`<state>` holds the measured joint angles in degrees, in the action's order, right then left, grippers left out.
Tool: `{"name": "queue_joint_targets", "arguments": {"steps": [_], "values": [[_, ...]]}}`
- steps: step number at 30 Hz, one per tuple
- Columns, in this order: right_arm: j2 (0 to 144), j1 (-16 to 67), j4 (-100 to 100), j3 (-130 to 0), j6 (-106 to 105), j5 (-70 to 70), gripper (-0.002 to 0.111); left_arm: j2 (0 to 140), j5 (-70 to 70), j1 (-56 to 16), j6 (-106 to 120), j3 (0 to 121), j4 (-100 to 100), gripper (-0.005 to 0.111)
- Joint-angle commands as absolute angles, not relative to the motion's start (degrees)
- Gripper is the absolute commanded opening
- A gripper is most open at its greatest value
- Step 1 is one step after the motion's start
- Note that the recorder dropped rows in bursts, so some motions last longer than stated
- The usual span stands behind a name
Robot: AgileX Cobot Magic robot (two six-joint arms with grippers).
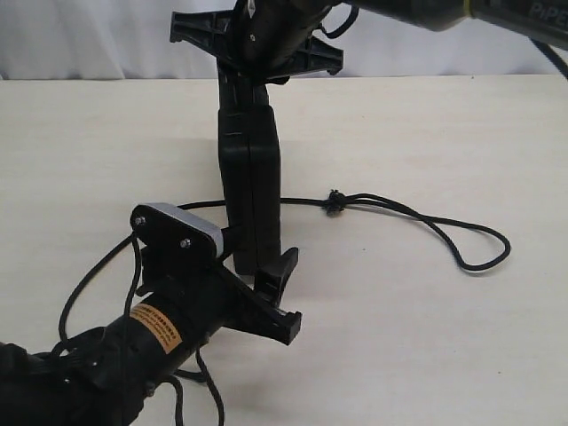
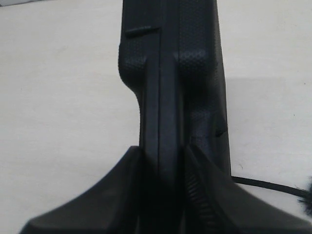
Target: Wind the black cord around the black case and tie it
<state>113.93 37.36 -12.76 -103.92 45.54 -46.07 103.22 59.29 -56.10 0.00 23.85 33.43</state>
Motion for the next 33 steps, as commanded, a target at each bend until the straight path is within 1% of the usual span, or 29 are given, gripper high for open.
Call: {"name": "queue_joint_targets", "arguments": {"steps": [1, 9, 12, 21, 27, 29, 33], "values": [[113.2, 37.4, -12.5, -104.2, 45.8, -44.9, 0.004, 100.9, 58.6, -56.3, 6.8, 24.2, 35.0, 0.065], [113.2, 37.4, -12.4, -104.2, 45.7, -44.9, 0.004, 99.8, 57.3, -56.3, 13.8, 24.2, 43.0, 0.065], [113.2, 37.4, -11.6, -104.2, 45.8, -45.0, 0.004, 99.8, 57.8, -56.3, 13.8, 24.2, 42.7, 0.065], [113.2, 37.5, -10.8, -104.2, 45.8, -45.7, 0.004, 102.0, 65.5, -56.3, 13.7, 24.2, 42.2, 0.065], [113.2, 37.5, -10.6, -104.2, 45.8, -45.7, 0.004, 102.4, 65.2, -56.3, 13.7, 24.2, 42.5, 0.065], [113.2, 37.5, -10.6, -104.2, 45.8, -45.7, 0.004, 102.4, 65.0, -56.3, 13.7, 24.2, 42.4, 0.069], [113.2, 37.5, -10.6, -104.2, 45.8, -45.7, 0.004, 102.4, 65.0, -56.3, 13.8, 24.3, 41.7, 0.090]]}}
